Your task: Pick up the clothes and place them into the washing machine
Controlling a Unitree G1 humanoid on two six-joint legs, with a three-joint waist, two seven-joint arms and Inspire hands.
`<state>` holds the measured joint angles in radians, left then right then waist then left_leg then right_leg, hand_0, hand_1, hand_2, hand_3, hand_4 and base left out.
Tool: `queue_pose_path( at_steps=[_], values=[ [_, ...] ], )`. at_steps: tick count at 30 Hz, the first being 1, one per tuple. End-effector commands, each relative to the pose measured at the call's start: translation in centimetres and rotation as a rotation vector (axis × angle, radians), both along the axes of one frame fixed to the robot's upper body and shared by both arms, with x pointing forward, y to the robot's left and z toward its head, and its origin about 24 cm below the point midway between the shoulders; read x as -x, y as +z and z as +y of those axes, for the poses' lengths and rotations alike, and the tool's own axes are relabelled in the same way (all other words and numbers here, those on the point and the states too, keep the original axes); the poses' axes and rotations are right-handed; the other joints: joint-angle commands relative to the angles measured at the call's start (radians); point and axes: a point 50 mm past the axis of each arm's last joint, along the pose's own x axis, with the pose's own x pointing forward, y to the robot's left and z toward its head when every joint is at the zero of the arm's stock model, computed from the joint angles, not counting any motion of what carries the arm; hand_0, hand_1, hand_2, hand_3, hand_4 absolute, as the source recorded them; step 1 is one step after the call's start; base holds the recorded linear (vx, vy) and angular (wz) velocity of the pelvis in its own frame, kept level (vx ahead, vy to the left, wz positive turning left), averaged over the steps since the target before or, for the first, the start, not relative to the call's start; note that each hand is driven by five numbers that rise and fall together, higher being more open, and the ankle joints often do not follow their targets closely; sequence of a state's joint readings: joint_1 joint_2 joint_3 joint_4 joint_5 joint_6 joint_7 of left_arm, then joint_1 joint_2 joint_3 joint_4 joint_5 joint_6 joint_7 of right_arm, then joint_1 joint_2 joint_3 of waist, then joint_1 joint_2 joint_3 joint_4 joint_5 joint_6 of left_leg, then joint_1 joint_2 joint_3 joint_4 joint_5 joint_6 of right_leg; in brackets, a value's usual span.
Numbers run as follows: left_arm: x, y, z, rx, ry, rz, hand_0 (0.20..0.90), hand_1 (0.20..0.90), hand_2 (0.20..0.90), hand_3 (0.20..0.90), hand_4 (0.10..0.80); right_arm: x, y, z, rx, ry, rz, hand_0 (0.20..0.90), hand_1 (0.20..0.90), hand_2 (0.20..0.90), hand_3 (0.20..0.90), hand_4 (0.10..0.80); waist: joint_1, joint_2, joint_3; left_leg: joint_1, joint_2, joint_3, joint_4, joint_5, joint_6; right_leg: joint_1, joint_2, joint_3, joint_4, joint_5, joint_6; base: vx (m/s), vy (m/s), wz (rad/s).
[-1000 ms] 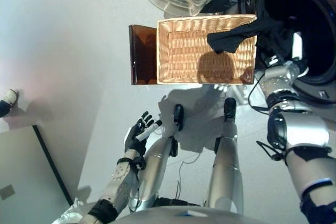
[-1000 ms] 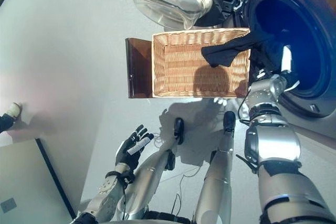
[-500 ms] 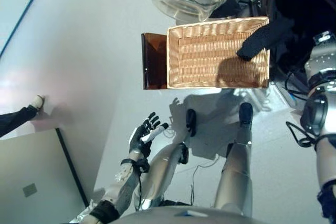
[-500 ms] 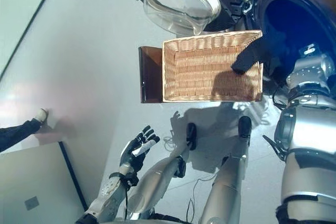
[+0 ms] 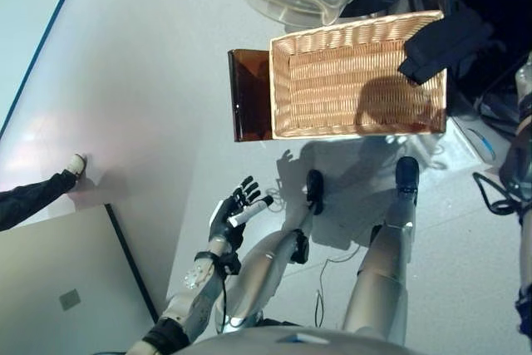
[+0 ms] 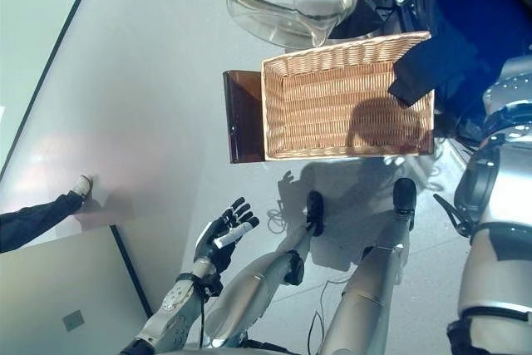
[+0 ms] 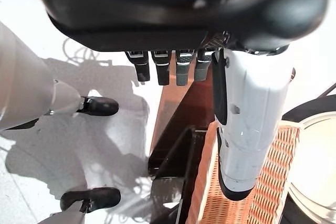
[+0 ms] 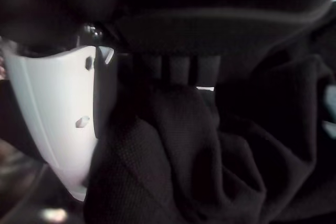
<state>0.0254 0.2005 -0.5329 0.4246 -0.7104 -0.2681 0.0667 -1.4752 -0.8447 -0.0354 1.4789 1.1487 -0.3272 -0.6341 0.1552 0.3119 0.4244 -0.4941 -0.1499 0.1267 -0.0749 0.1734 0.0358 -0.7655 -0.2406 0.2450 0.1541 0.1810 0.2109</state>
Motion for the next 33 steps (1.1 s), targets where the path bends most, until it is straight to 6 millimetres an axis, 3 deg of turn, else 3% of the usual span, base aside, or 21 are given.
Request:
queue_pose_path(
  at_steps=[1, 11, 12, 13, 14, 18, 20, 22, 24, 28, 29, 30, 31, 33],
  values=[
    [1.4, 0.3, 0.9, -0.023, 0.017, -0.030, 0.900, 0.900, 0.900, 0.900, 0.800, 11.6, 13.8, -4.3, 0.381, -0.377, -0.358, 0.200, 0.200, 0.200, 0.200, 0.300, -0.042, 0.090, -0.047, -0.081, 0.081, -0.027, 0.072, -0.004, -0.118, -0.006, 0.108, -0.054, 0.148, -0.179, -0.100, 0.000, 0.000, 0.00],
    [1.2, 0.5, 1.4, -0.039, 0.028, -0.045, 0.900, 0.900, 0.900, 0.900, 0.800, 10.3, 13.2, -4.1, 0.426, -0.342, -0.231, 0.200, 0.200, 0.200, 0.200, 0.300, -0.041, 0.086, -0.056, -0.091, 0.076, -0.024, 0.077, -0.005, -0.116, -0.013, 0.109, -0.052, 0.157, -0.178, -0.103, 0.001, 0.001, 0.00],
    [1.2, 0.5, 1.5, -0.040, 0.030, -0.044, 0.900, 0.900, 0.900, 0.900, 0.800, 10.0, 13.0, -4.1, 0.425, -0.332, -0.214, 0.411, 0.411, 0.411, 0.411, 0.451, -0.042, 0.085, -0.055, -0.092, 0.075, -0.025, 0.078, -0.005, -0.116, -0.012, 0.110, -0.054, 0.155, -0.177, -0.104, 0.000, 0.000, 0.00],
    [1.2, 0.5, 1.6, -0.040, 0.030, -0.044, 0.900, 0.900, 0.900, 0.900, 0.800, 10.0, 13.0, -4.1, 0.425, -0.331, -0.213, 0.494, 0.494, 0.494, 0.494, 0.510, -0.042, 0.085, -0.055, -0.092, 0.075, -0.025, 0.079, -0.005, -0.116, -0.012, 0.110, -0.054, 0.155, -0.177, -0.104, 0.000, 0.000, 0.00],
    [1.1, 0.5, 1.7, -0.044, 0.033, -0.042, 0.900, 0.900, 0.900, 0.900, 0.800, 9.9, 12.7, -4.3, 0.414, -0.326, -0.194, 0.900, 0.900, 0.900, 0.900, 0.800, -0.042, 0.083, -0.056, -0.092, 0.074, -0.026, 0.080, -0.005, -0.116, -0.010, 0.109, -0.055, 0.154, -0.175, -0.104, 0.000, 0.000, 0.00],
    [1.1, 0.5, 2.1, -0.057, 0.040, -0.047, 0.900, 0.900, 0.900, 0.900, 0.800, 9.1, 11.8, -4.4, 0.433, -0.309, -0.056, 0.900, 0.900, 0.900, 0.900, 0.800, -0.039, 0.076, -0.057, -0.093, 0.074, -0.024, 0.085, -0.006, -0.115, -0.008, 0.108, -0.058, 0.151, -0.170, -0.106, -0.022, 0.010, 0.02],
    [1.2, 0.6, 2.4, -0.071, 0.039, -0.055, 0.900, 0.900, 0.900, 0.900, 0.800, 8.5, 11.3, -4.4, 0.533, -0.322, 0.184, 0.900, 0.900, 0.900, 0.900, 0.800, -0.038, 0.068, -0.054, -0.094, 0.074, -0.025, 0.091, -0.006, -0.115, -0.005, 0.108, -0.060, 0.152, -0.169, -0.107, 0.000, 0.000, 0.00],
    [1.1, 1.1, 3.1, -0.088, 0.043, -0.082, 0.900, 0.900, 0.900, 0.900, 0.800, 8.3, 10.5, -4.7, 0.682, -0.426, 0.579, 0.900, 0.900, 0.900, 0.900, 0.800, -0.041, 0.055, -0.049, -0.094, 0.073, -0.024, 0.098, -0.011, -0.114, 0.003, 0.105, -0.064, 0.152, -0.173, -0.109, -0.041, 0.002, 0.03],
    [1.0, 1.2, 3.5, -0.094, 0.053, -0.090, 0.900, 0.900, 0.900, 0.900, 0.800, 8.4, 10.5, -4.7, 0.759, -0.496, 0.774, 0.900, 0.900, 0.900, 0.900, 0.800, -0.040, 0.050, -0.049, -0.098, 0.074, -0.026, 0.103, -0.010, -0.114, 0.004, 0.107, -0.067, 0.149, -0.168, -0.111, -0.054, 0.001, 0.02],
    [0.9, 1.4, 3.8, -0.082, 0.086, -0.091, 0.900, 0.900, 0.900, 0.900, 0.800, 8.3, 10.9, -4.2, 0.854, -0.582, 0.959, 0.900, 0.900, 0.900, 0.900, 0.800, -0.048, 0.038, -0.046, -0.108, 0.079, -0.026, 0.106, -0.005, -0.113, 0.003, 0.115, -0.065, 0.140, -0.154, -0.113, -0.021, 0.004, 0.03],
    [0.9, 1.2, 3.5, -0.077, 0.089, -0.079, 0.900, 0.900, 0.900, 0.900, 0.800, 8.5, 10.4, -4.5, 0.895, -0.656, 1.117, 0.900, 0.900, 0.900, 0.900, 0.800, -0.049, 0.035, -0.047, -0.107, 0.077, -0.028, 0.109, -0.009, -0.113, 0.008, 0.114, -0.067, 0.140, -0.158, -0.113, -0.032, 0.006, 0.00],
    [0.9, 1.2, 3.5, -0.077, 0.089, -0.080, 0.900, 0.900, 0.900, 0.900, 0.800, 8.5, 10.4, -4.5, 0.895, -0.657, 1.116, 0.900, 0.900, 0.900, 0.900, 0.800, -0.047, 0.036, -0.048, -0.111, 0.079, -0.027, 0.109, -0.005, -0.113, 0.005, 0.116, -0.066, 0.137, -0.151, -0.113, 0.000, 0.000, 0.00],
    [0.8, 1.3, 3.6, -0.073, 0.094, -0.082, 0.900, 0.900, 0.900, 0.900, 0.800, 8.7, 10.0, -4.7, 0.962, -0.736, 1.285, 0.900, 0.900, 0.900, 0.900, 0.800, -0.046, 0.035, -0.049, -0.109, 0.077, -0.029, 0.111, -0.008, -0.113, 0.010, 0.115, -0.068, 0.138, -0.156, -0.113, 0.000, 0.000, 0.00],
    [0.7, 1.5, 3.6, -0.071, 0.097, -0.094, 0.900, 0.900, 0.900, 0.900, 0.800, 8.8, 10.0, -4.8, 0.984, -0.765, 1.332, 0.900, 0.900, 0.900, 0.900, 0.800, -0.046, 0.035, -0.049, -0.109, 0.077, -0.030, 0.112, -0.008, -0.112, 0.011, 0.115, -0.067, 0.138, -0.155, -0.112, 0.000, 0.000, 0.00]
  ],
)
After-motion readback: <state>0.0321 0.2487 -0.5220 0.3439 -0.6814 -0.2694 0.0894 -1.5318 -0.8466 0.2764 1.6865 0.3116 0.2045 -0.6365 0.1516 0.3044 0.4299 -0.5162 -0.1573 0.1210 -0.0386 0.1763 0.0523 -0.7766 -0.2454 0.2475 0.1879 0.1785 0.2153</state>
